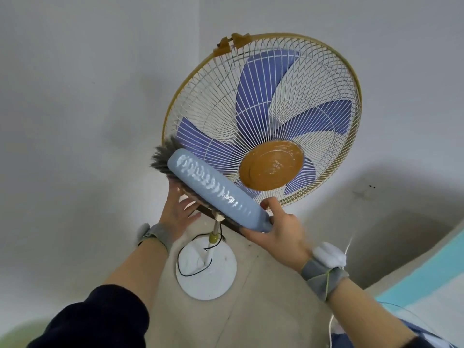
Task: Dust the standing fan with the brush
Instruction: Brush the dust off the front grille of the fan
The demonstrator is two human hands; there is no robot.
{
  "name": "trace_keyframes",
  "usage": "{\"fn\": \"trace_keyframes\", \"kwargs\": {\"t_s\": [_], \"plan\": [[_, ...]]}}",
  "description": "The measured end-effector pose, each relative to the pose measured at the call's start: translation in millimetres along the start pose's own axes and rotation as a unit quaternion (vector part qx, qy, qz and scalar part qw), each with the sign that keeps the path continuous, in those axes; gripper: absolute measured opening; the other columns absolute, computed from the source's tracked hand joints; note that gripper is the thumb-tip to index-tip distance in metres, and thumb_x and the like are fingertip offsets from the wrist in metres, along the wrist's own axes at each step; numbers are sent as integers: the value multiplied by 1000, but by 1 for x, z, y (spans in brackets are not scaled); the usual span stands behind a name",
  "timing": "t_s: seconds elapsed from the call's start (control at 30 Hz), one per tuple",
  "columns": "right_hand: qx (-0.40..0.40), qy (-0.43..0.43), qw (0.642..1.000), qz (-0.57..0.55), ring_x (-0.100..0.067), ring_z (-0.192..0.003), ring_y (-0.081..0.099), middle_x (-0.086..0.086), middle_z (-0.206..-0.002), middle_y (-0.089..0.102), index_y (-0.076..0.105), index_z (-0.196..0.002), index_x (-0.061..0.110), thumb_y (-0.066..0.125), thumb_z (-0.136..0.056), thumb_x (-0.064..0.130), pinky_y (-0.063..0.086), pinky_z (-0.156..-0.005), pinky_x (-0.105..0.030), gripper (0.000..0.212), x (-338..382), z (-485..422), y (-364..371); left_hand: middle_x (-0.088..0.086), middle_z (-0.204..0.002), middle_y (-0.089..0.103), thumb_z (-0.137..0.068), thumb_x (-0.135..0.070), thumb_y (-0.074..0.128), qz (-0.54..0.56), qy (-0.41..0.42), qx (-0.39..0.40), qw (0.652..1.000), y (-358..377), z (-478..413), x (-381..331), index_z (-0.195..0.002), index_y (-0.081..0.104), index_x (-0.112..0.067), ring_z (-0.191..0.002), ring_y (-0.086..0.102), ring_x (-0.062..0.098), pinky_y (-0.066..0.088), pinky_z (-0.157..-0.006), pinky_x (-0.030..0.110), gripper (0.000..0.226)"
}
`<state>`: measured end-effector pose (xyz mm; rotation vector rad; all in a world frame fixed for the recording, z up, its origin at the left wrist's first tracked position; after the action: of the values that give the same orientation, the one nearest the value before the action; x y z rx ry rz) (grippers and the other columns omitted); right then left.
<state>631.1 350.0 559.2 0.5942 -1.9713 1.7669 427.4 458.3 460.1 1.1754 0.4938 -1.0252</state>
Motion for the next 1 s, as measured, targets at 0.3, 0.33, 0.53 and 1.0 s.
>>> {"fn": "trace_keyframes", "kwargs": {"t_s": [0.3,0.33,0.53,1.0], "plan": [[-50,-14,997,50,-20,-86,65,1,-105,65,39,-114,26,72,-73,51,58,-71,-33,59,-13,0,-53,0,-157,29,-71,-86,42,258,-82,49,961,64,-9,91,-151,26,-35,-146,24,28,14,-116,60,96],[-60,-20,996,63,-19,-85,65,1,-105,65,39,-113,26,73,-73,51,58,-69,-29,58,-15,-1,-62,-1,-158,27,-71,-86,43,269,-83,55,958,72,-11,98,-151,24,-37,-147,22,28,14,-115,60,96],[-84,-44,994,55,-18,-88,65,0,-114,64,39,-118,26,73,-73,51,60,-69,-34,62,-28,-17,-102,1,-159,24,-80,-78,40,275,-37,38,960,97,-20,113,-152,18,-38,-146,23,28,20,-112,61,85],[-99,-49,994,-9,-23,-77,65,-2,-103,65,46,-114,22,73,-68,59,58,-61,-41,66,-60,-43,-148,15,-133,48,-71,-76,58,304,31,-99,947,104,0,101,-146,33,-23,-128,47,42,37,-107,60,95]]}}
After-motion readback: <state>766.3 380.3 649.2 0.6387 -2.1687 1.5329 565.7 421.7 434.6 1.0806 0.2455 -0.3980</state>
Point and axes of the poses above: each hand's wrist, its own z-axis away from the middle knuckle, its own y-axis out of the palm, x = y × z, the point moved 8 cm from there along -z, towards the middle knuckle
